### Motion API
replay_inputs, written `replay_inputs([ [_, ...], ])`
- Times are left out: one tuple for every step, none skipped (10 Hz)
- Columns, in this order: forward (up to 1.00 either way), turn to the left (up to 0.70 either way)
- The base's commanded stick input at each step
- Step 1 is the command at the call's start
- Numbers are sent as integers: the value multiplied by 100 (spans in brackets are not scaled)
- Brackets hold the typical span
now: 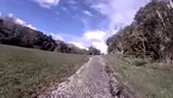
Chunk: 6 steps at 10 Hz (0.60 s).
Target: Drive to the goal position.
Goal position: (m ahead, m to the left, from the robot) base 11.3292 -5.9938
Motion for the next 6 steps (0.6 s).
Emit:
replay_inputs([
  [70,0],
  [70,0],
  [70,-8],
  [70,-18],
  [70,-27],
  [70,0],
])
